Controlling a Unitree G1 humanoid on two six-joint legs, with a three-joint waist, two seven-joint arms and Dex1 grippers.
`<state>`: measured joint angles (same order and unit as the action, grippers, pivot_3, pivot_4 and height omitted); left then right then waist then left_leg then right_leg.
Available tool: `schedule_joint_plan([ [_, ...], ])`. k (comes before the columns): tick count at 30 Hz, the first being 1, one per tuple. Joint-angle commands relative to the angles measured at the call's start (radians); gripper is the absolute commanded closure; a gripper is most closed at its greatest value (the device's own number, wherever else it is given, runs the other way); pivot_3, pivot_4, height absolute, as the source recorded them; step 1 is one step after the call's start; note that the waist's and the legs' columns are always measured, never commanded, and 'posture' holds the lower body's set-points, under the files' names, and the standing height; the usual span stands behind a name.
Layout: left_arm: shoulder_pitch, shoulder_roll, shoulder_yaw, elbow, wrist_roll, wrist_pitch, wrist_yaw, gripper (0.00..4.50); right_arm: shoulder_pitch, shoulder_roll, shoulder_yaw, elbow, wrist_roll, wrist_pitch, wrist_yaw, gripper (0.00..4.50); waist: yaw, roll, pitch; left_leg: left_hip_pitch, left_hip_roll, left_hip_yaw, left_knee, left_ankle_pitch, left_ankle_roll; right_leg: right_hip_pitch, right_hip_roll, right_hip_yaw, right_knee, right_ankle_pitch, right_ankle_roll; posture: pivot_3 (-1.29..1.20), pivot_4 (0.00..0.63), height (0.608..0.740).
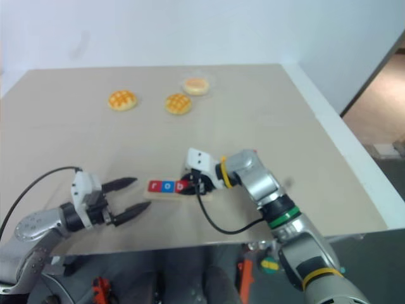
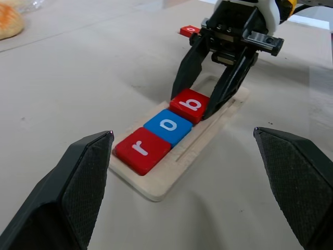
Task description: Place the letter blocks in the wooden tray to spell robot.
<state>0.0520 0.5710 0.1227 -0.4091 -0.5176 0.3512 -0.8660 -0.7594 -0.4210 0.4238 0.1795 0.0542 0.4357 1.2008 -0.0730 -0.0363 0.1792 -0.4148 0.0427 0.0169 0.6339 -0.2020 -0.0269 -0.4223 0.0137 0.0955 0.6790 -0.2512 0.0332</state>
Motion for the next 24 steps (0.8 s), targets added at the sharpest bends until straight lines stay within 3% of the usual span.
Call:
schedule_joint_plan([
  [1,-0.012,0.010,0.003,-0.014,0.000,-0.008,0.005,0.00,-0.013,0.007,-0.001,0.000,0.001,-0.001,-0.001,3.22,0.000,0.000,0.000,0.000,0.000,0.000,0.000,0.000,0.000,0.000,0.000,0.000,0.000,0.000,0.000,0.00,0.150,0.740],
  [4,-0.012,0.012,0.002,-0.014,0.001,-0.008,0.008,0.00,-0.017,0.015,-0.002,0.015,-0.001,0.001,-0.009,3.22,0.000,0.000,0.000,0.000,0.001,0.000,0.000,0.000,0.000,0.000,0.001,0.000,0.000,0.000,0.000,0.00,0.150,0.740],
  [6,-0.007,0.011,-0.002,-0.019,0.004,-0.008,0.011,0.00,-0.021,0.023,0.000,0.023,-0.001,0.006,-0.012,2.20,0.000,0.000,0.000,0.001,0.002,0.000,0.000,0.000,0.000,0.000,0.001,0.000,0.000,0.001,-0.001,0.00,0.150,0.740],
  [12,-0.002,0.009,-0.007,-0.026,0.005,-0.005,0.018,0.00,-0.027,0.031,-0.006,0.028,0.000,0.012,-0.011,0.17,0.000,0.000,0.000,0.001,0.002,0.000,0.001,0.000,0.000,0.000,0.002,0.000,0.001,0.001,-0.002,0.00,0.150,0.740],
  [13,-0.002,0.010,-0.008,-0.026,0.006,-0.005,0.019,0.00,-0.029,0.030,-0.008,0.028,0.001,0.012,-0.011,0.03,0.000,0.000,0.000,0.001,0.002,0.000,0.001,0.000,0.000,0.000,0.002,0.000,0.001,0.001,-0.002,0.00,0.150,0.740],
  [18,0.001,0.013,-0.006,-0.024,0.008,-0.006,0.018,0.00,-0.044,0.029,-0.052,-0.029,0.037,0.063,-0.024,0.03,0.000,0.000,0.000,0.000,0.002,0.000,0.001,0.000,0.000,0.000,0.002,0.000,0.001,0.001,-0.002,0.00,0.150,0.740],
  [24,-0.007,0.030,-0.016,-0.027,0.015,-0.031,-0.020,0.00,-0.032,0.015,-0.210,-0.165,0.149,0.254,-0.116,0.03,0.000,0.000,0.000,0.000,0.002,0.000,0.001,0.000,0.000,-0.001,0.002,0.000,0.001,0.001,-0.002,0.00,0.150,0.740],
])
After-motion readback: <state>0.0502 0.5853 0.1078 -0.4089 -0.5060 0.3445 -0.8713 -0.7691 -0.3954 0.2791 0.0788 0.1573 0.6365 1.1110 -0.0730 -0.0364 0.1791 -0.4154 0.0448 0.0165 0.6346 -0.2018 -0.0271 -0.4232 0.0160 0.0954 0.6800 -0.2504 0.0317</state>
